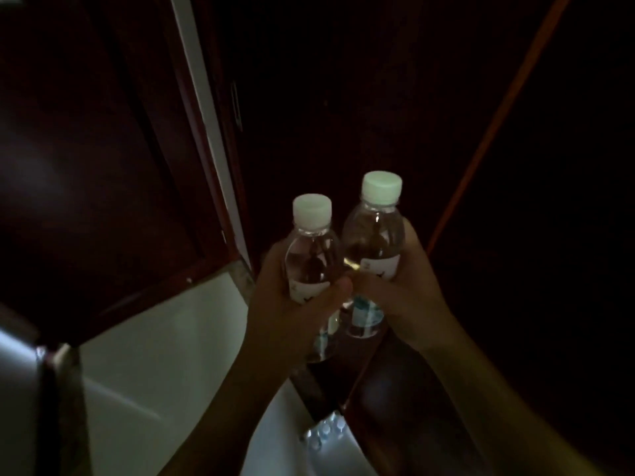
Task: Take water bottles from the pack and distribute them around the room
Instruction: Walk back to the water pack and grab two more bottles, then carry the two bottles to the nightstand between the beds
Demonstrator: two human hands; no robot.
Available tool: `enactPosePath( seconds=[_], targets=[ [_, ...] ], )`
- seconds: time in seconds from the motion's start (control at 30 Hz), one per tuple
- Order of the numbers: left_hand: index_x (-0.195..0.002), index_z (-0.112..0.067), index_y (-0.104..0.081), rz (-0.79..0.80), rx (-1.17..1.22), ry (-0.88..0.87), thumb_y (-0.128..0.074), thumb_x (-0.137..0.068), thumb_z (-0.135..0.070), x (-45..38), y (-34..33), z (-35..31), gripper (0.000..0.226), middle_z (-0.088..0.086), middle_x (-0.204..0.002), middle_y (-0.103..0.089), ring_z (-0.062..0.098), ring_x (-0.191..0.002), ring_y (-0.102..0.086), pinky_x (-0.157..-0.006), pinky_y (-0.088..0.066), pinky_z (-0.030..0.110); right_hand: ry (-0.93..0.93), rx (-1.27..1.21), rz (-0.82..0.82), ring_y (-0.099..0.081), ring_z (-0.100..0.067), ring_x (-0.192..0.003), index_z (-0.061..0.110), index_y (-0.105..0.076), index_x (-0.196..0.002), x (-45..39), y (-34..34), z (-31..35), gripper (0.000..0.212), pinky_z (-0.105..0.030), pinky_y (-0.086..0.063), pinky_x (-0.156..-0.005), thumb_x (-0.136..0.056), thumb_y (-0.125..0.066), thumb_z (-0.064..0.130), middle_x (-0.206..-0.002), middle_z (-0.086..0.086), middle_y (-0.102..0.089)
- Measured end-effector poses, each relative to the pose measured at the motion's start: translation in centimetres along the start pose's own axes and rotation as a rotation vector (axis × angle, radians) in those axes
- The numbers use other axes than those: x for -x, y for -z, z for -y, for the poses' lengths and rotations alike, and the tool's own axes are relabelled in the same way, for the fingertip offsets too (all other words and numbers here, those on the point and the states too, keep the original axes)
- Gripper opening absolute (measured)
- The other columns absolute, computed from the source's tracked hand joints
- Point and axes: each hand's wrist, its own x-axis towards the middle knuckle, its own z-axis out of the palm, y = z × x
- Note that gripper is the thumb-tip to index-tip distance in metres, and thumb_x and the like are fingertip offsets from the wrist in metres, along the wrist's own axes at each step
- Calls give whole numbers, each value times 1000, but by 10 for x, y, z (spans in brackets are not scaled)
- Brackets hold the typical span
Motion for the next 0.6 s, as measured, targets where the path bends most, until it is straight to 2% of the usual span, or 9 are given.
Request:
enactPosePath(
  seconds=[0.1,0.2,0.37,0.5,0.6],
  targets=[
    [-109,-27,-61,59,-5,-70,-78,-70,-22,-1,-13,-73,43,-4,-100,-74,12,-91,-74,-69,-59,26,51,85,-78,-72,-19,-83,17,-54,-114,9,-9,79,50,-31,-60,-66,-75,-77,-4,-94,-5,-70],
    [-110,-20,-62,120,61,-139,-72,-73,-14,-6,-22,-127,38,4,-99,-75,20,-92,-75,-71,-60,29,121,97,-144,-72,-31,-89,22,-58,-109,14,-18,135,47,-42,-62,-73,-71,-79,2,-97,-15,-69],
    [-108,-17,-64,206,135,-225,-73,-73,-13,-21,-18,-194,36,8,-97,-76,23,-90,-75,-71,-59,31,233,103,-198,-71,-19,-81,27,-62,-103,7,-39,196,47,-32,-60,-70,-67,-77,2,-89,-2,-72],
    [-107,-15,-63,284,162,-269,-78,-67,-25,-36,-9,-221,44,7,-96,-75,22,-88,-74,-71,-58,29,294,116,-279,-70,-15,-76,13,-58,-108,4,-57,218,47,-27,-57,-64,-65,-76,2,-84,-1,-71],
    [-104,-18,-64,352,153,-286,-77,-65,-30,-48,-8,-231,43,7,-96,-74,21,-88,-74,-72,-58,29,317,133,-365,-70,-13,-74,10,-58,-105,4,-61,228,45,-25,-55,-63,-64,-74,1,-81,1,-71]
  ],
)
